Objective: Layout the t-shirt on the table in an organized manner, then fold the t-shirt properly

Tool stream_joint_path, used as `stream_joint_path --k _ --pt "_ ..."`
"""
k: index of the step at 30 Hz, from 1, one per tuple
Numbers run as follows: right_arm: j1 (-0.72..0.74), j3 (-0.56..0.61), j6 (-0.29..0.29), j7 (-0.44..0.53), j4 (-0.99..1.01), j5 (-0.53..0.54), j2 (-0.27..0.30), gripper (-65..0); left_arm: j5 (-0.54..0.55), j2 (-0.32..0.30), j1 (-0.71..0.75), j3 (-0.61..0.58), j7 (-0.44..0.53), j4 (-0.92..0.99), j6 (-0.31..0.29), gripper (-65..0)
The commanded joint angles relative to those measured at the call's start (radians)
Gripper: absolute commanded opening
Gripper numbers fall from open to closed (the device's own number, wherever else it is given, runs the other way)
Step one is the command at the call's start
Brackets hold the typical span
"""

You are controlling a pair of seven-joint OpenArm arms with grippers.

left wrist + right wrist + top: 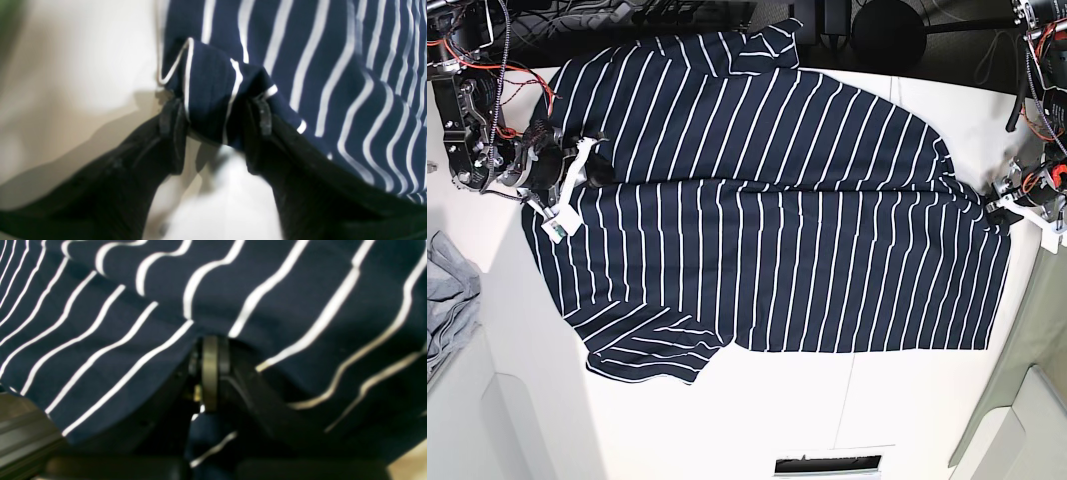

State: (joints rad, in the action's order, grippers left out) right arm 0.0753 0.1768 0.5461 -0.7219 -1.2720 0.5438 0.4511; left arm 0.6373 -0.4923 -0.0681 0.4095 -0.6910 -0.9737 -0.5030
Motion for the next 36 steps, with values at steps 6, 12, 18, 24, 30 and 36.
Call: stream_joint_path --k 6,12,18,24,30,36 --pt "0.002 0.001 -0.01 -0.037 0.001 -0.023 0.008 -65.0 -0.039 0.019 -0.021 0.0 0.022 -0.009 -0.01 -53.8" --pt "0.002 0.001 -0.01 -0.037 0.001 -0.024 0.008 -65.0 -0.055 -0.014 -0.016 0.001 0.028 -0.05 -0.01 -65.0" --pt "0.002 0.001 -0.01 -0.037 0.001 -0.031 0.008 -65.0 0.004 -0.145 0.04 0.017 -0.111 -0.296 -0.019 -65.0" --pt "0.001 0.001 -0.01 -0.034 0.001 -0.031 0.008 -65.0 0.126 -0.167 0.09 0.004 -0.17 -0.564 -0.085 -65.0" --pt "0.002 0.001 -0.01 -0.034 0.002 -0.031 0.009 -65.0 -0.004 -0.089 0.031 -0.224 0.0 -0.573 -0.085 -65.0" --pt "0.001 0.001 -0.01 -0.036 0.002 -0.031 0.008 -65.0 -0.212 0.042 -0.099 -0.49 0.015 -0.494 -0.02 -65.0"
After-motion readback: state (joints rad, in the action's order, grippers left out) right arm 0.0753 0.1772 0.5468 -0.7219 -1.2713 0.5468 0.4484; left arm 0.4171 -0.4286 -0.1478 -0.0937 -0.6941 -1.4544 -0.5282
